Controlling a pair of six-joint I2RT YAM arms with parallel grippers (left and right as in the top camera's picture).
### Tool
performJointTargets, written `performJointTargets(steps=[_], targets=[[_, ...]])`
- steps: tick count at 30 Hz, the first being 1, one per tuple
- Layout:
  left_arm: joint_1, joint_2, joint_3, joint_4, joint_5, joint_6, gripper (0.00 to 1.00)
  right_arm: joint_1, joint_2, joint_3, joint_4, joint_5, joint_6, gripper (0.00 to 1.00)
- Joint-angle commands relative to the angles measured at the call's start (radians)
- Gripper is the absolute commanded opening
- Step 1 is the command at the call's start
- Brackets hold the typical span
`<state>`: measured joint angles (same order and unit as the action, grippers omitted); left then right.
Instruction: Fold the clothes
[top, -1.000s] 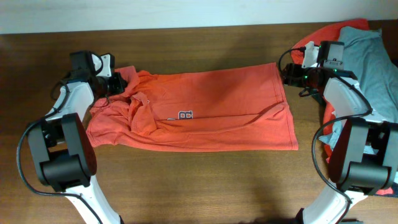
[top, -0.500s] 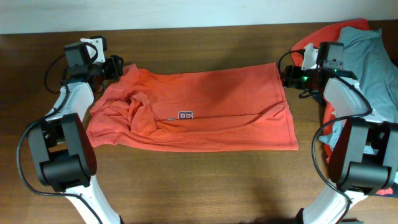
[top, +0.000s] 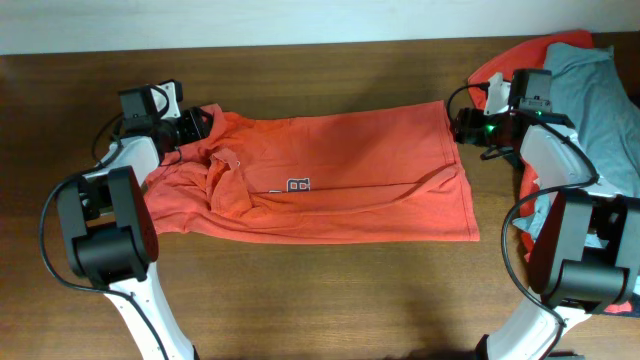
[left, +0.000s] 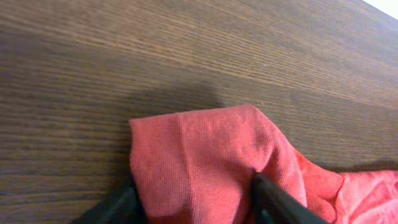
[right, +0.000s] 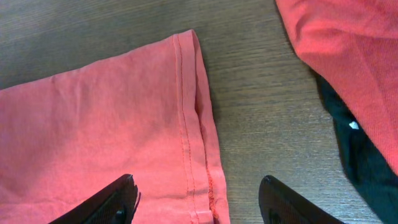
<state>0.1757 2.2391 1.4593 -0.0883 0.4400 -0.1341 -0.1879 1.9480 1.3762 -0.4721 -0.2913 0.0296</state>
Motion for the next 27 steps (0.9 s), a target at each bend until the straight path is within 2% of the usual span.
performJointTargets(steps=[1, 2, 4, 5, 11, 20, 25, 27], targets=[[-0.001, 0.033, 0.005, 0.015, 0.079, -0.011, 0.24, 0.007, 0.006, 0.002, -0.003, -0.015, 0.008, 0.68], [-0.001, 0.033, 0.006, 0.027, 0.109, -0.012, 0.16, 0.007, 0.006, 0.002, -0.003, -0.015, 0.008, 0.68], [0.003, 0.033, 0.013, 0.060, 0.198, -0.013, 0.06, 0.007, 0.006, 0.002, -0.003, -0.015, 0.008, 0.68], [0.005, 0.033, 0.024, 0.067, 0.232, -0.017, 0.04, 0.007, 0.006, 0.002, -0.003, -0.015, 0.008, 0.68], [0.019, 0.030, 0.103, 0.068, 0.381, -0.039, 0.03, 0.007, 0.006, 0.002, 0.021, -0.012, 0.008, 0.68], [0.019, 0.029, 0.107, 0.027, 0.383, -0.055, 0.03, 0.007, 0.042, 0.002, 0.133, -0.058, 0.023, 0.68], [0.019, 0.029, 0.107, -0.007, 0.375, -0.051, 0.03, 0.010, 0.139, 0.003, 0.290, -0.121, 0.034, 0.69], [0.016, 0.029, 0.107, -0.033, 0.356, -0.025, 0.03, 0.021, 0.192, 0.004, 0.420, -0.120, 0.030, 0.70]])
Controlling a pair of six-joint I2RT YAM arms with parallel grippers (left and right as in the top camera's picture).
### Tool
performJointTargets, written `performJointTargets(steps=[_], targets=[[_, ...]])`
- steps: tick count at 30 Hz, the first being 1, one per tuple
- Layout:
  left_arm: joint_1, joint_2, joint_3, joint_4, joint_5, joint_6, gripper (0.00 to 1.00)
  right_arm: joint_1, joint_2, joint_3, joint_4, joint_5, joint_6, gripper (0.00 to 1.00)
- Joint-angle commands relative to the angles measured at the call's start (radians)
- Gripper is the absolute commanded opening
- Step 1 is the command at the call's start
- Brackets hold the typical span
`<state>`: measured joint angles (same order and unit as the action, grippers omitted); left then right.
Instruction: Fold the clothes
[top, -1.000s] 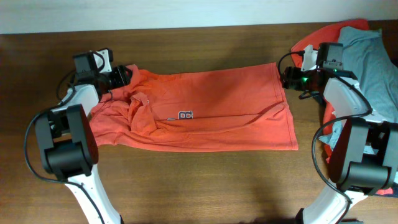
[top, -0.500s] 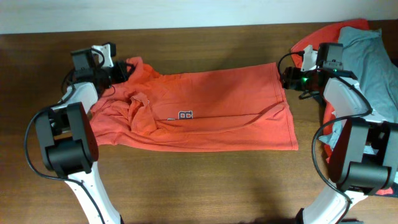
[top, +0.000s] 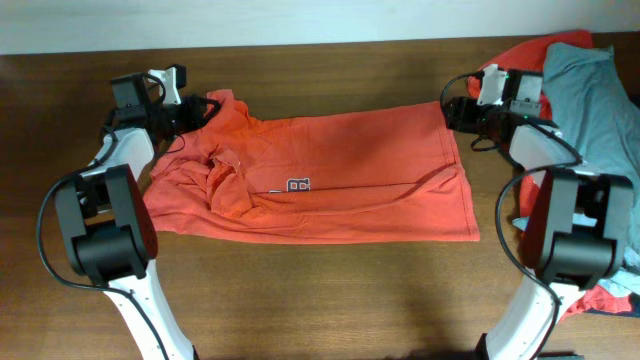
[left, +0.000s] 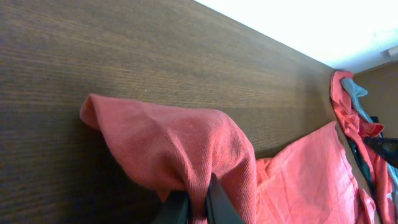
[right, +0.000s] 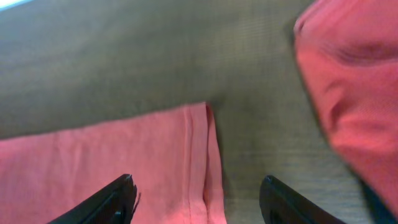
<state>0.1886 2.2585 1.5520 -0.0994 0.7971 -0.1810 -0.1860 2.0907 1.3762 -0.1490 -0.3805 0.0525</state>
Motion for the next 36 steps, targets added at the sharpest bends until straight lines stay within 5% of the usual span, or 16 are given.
performJointTargets(steps=[1, 9, 28, 33, 36], targets=[[0.003, 0.010, 0.014, -0.026, -0.010, 0.022, 0.03, 0.026, 0.064, 0.004, 0.133, -0.028, -0.001, 0.70], [0.003, 0.010, 0.014, -0.037, -0.020, 0.049, 0.03, 0.109, 0.152, 0.004, 0.288, 0.117, -0.023, 0.73], [0.003, 0.010, 0.014, -0.067, -0.061, 0.078, 0.03, 0.094, 0.192, 0.015, 0.295, 0.227, -0.022, 0.83], [0.003, 0.010, 0.014, -0.067, -0.074, 0.078, 0.03, 0.093, 0.192, 0.043, 0.235, 0.225, -0.023, 0.80], [0.003, 0.010, 0.014, -0.067, -0.080, 0.078, 0.03, 0.094, 0.192, 0.042, 0.209, 0.204, -0.023, 0.67]])
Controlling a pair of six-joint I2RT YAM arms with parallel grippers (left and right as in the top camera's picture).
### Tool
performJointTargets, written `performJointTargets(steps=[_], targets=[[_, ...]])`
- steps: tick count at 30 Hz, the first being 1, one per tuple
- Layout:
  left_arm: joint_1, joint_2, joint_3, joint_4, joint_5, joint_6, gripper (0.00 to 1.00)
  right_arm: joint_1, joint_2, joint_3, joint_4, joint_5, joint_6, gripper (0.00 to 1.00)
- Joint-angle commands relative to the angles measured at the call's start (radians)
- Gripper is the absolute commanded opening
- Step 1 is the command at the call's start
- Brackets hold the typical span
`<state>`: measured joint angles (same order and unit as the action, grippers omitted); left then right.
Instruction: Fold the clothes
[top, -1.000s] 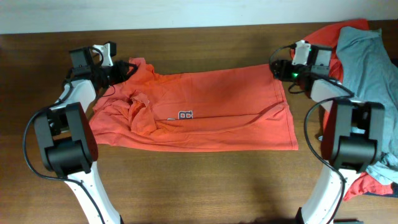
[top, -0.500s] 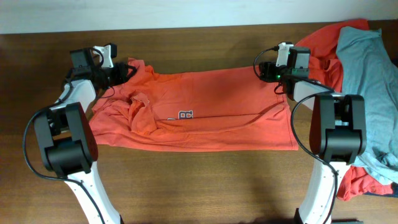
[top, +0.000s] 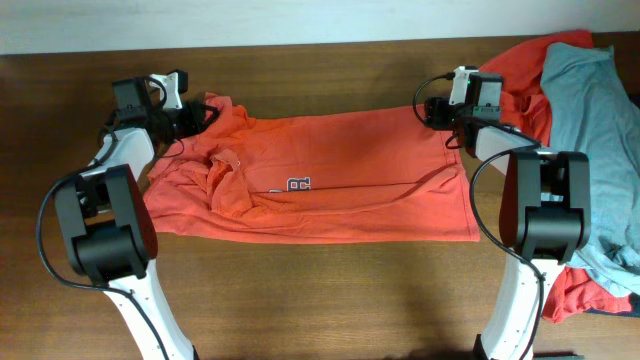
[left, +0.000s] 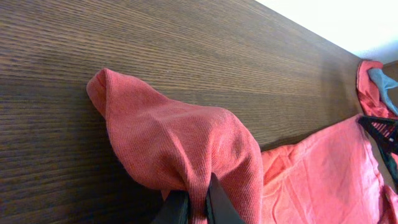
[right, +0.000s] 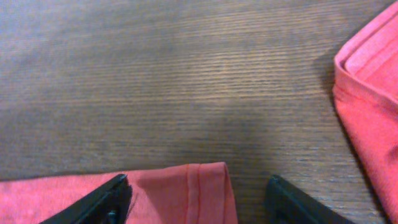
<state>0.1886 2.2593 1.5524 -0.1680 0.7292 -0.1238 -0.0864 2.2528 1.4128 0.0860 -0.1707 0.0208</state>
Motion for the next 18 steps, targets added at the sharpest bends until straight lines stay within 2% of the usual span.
performJointTargets(steps=[1, 4, 7, 12, 14, 15, 18], targets=[[0.003, 0.009, 0.014, 0.002, -0.013, 0.021, 0.03, -0.005, 0.030, 0.006, -0.039, -0.005, 0.009, 0.61], [0.003, 0.009, 0.013, 0.002, -0.013, 0.021, 0.03, -0.005, 0.030, 0.005, -0.057, -0.005, 0.009, 0.57], [0.003, 0.009, 0.014, -0.003, -0.012, 0.021, 0.03, -0.005, 0.030, 0.005, -0.064, -0.006, 0.009, 0.39], [0.003, 0.009, 0.014, -0.005, -0.013, 0.021, 0.03, -0.001, 0.030, 0.005, -0.071, -0.032, 0.009, 0.34], [0.003, 0.009, 0.014, -0.005, -0.013, 0.021, 0.03, 0.002, 0.030, 0.005, -0.070, -0.031, 0.009, 0.27], [0.003, 0.009, 0.014, -0.005, -0.013, 0.021, 0.03, 0.003, 0.030, 0.005, -0.070, -0.031, 0.009, 0.19], [0.003, 0.009, 0.014, -0.005, -0.013, 0.021, 0.03, 0.004, 0.030, 0.005, -0.070, -0.031, 0.009, 0.04]])
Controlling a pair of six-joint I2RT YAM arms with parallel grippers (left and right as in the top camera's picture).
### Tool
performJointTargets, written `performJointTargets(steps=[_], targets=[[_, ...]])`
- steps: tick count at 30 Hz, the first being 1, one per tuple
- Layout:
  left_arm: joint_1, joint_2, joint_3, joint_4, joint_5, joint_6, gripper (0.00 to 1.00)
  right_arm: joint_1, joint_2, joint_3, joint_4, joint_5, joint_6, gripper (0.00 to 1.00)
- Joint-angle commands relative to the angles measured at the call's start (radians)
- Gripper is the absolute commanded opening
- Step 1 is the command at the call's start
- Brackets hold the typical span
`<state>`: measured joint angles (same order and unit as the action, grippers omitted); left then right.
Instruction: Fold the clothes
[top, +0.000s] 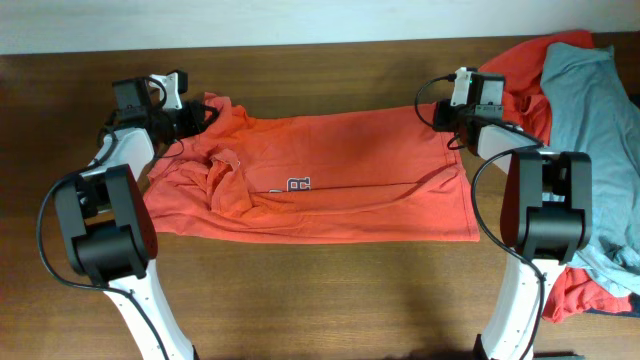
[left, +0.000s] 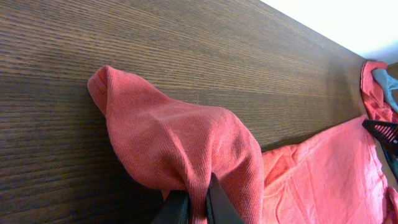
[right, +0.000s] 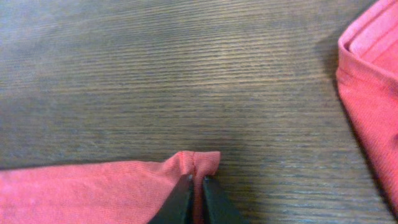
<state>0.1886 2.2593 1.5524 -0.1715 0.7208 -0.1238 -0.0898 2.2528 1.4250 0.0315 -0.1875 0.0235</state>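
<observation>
An orange-red polo shirt (top: 330, 170) with a small chest mark lies spread across the brown table (top: 320, 300), collar end to the left. My left gripper (top: 190, 118) is shut on the shirt's far left shoulder, a bunched fold (left: 186, 146) rising from between the fingers (left: 214, 205). My right gripper (top: 440, 110) is shut on the shirt's far right hem corner (right: 202, 162), pinched into a small ridge between the fingertips (right: 181, 199).
A pile of other clothes, red (top: 520, 60) and grey-blue (top: 590, 90), sits at the table's right end. An edge of red cloth (right: 367, 87) shows at the right of the right wrist view.
My right gripper was open over the hem corner; now it is shut on it, with the cloth pinched up. The left gripper still holds the shoulder, unmoved.
At first the left gripper was open around the shoulder cloth and the right was open over the right hem. Then the left was shut on the shoulder, held farther back. The right stood open farther back at the hem corner and is now shut on it.
</observation>
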Motion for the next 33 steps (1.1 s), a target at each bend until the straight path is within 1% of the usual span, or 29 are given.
performJointTargets(steps=[1, 4, 5, 8, 13, 17, 22, 25, 28, 33], targets=[[0.003, 0.009, 0.014, -0.002, -0.005, 0.021, 0.03, 0.009, 0.030, -0.007, -0.016, -0.014, 0.006, 0.04], [0.003, 0.009, 0.014, -0.002, -0.004, 0.021, 0.03, 0.010, 0.030, -0.006, -0.016, -0.014, 0.006, 0.04], [0.003, 0.009, 0.014, -0.001, -0.004, 0.021, 0.01, 0.010, 0.028, -0.005, -0.016, -0.015, 0.007, 0.04], [0.003, 0.009, 0.016, -0.002, -0.003, 0.020, 0.01, 0.009, -0.006, 0.005, -0.037, -0.014, 0.006, 0.04], [0.004, -0.019, 0.046, -0.032, -0.003, 0.020, 0.01, -0.012, -0.119, 0.067, -0.183, 0.005, 0.007, 0.04], [0.017, -0.097, 0.052, -0.072, -0.004, 0.020, 0.01, -0.041, -0.163, 0.124, -0.326, 0.008, 0.007, 0.04], [0.045, -0.204, 0.052, -0.191, -0.004, 0.029, 0.01, -0.080, -0.198, 0.197, -0.492, 0.008, 0.007, 0.04], [0.053, -0.266, 0.052, -0.299, -0.016, 0.081, 0.01, -0.098, -0.199, 0.248, -0.613, 0.008, 0.007, 0.04], [0.053, -0.303, 0.052, -0.381, -0.066, 0.122, 0.01, -0.108, -0.199, 0.278, -0.707, 0.008, 0.007, 0.04], [0.053, -0.335, 0.052, -0.516, -0.067, 0.141, 0.01, -0.109, -0.199, 0.314, -0.875, 0.008, 0.007, 0.04]])
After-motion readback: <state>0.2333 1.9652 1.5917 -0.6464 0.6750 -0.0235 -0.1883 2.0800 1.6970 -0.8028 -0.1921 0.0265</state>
